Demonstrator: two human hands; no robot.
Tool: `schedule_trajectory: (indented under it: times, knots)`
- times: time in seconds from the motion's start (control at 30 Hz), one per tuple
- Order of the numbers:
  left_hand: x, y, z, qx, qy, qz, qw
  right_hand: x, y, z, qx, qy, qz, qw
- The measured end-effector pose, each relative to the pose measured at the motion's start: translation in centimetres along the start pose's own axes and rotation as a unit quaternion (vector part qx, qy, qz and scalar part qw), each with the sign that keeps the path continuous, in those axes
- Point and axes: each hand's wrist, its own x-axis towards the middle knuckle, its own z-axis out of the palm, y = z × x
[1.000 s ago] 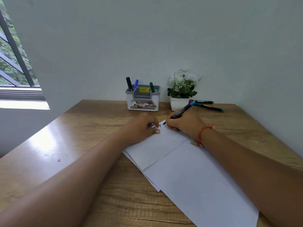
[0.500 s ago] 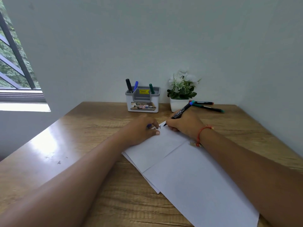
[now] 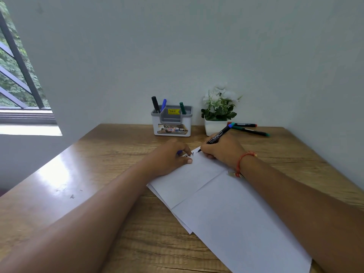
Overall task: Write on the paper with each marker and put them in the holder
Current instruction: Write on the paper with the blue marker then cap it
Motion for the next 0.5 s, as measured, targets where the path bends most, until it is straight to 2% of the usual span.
schedule_trajectory:
  times: [0.17, 0.5]
  knots:
    - [0.03, 0.02, -0.03, -0.002, 0.000, 0.004, 1.000, 0.03, 0.35, -0.22, 0.041, 0.006, 0.014, 0.999]
    - [0.00, 0.08, -0.18, 0.006, -0.003, 0.006, 1.000, 0.38, 0.26, 0.14, 0.028, 0.002, 0.032, 0.999]
